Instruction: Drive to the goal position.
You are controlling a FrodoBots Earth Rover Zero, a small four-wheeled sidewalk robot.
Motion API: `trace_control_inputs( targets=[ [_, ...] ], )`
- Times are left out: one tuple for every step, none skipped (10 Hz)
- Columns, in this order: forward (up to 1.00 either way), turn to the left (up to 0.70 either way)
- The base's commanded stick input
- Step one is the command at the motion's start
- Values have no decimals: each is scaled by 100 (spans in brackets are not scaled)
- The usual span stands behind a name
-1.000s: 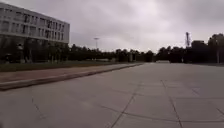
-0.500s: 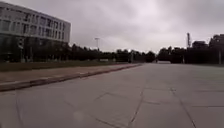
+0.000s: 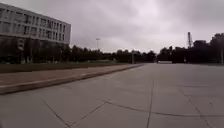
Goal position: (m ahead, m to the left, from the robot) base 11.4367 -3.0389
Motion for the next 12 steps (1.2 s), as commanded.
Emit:
trace_control_inputs(
  targets=[
    [70,0],
    [70,0],
    [70,0],
    [70,0],
    [70,0],
    [70,0],
    [70,0],
    [70,0],
    [70,0],
    [70,0],
    [70,0],
    [70,0]
  ],
)
